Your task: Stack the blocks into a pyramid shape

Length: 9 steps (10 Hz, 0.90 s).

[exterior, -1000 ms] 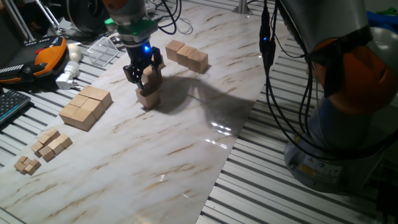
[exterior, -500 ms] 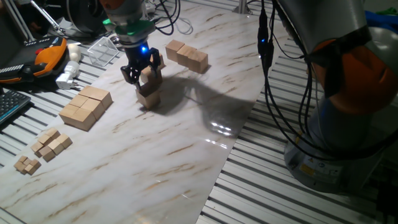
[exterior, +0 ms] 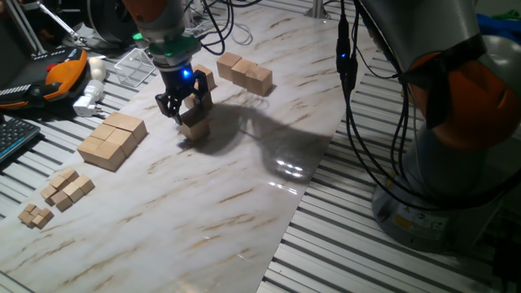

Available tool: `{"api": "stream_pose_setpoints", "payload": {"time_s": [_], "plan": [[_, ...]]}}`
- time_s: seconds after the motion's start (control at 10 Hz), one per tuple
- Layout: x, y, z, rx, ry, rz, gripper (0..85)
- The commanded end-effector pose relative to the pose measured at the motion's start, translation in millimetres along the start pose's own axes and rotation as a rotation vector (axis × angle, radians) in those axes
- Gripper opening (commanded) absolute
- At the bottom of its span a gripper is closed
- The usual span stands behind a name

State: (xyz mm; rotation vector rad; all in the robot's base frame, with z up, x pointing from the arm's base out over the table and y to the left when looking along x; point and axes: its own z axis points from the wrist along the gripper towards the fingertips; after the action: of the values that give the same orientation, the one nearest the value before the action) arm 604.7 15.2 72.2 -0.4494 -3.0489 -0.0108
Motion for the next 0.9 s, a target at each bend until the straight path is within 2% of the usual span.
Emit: {"api": "stream_pose_setpoints", "payload": {"time_s": [0.0,0.2,0.5,0.7,0.8], "plan": [[-0.6,-0.3,0.3,-0.002,-0.003,0.002,68.0],[-3.4,0.4,4.7,0.008,-0.032,0.006,68.0],[-1.4,0.5,5.6,0.010,-0.037,0.006,68.0],[1.9,-1.1,10.8,0.017,-0.050,0.003,68.0],[3.9,-0.8,12.2,0.027,-0.056,0.001,51.0]]}}
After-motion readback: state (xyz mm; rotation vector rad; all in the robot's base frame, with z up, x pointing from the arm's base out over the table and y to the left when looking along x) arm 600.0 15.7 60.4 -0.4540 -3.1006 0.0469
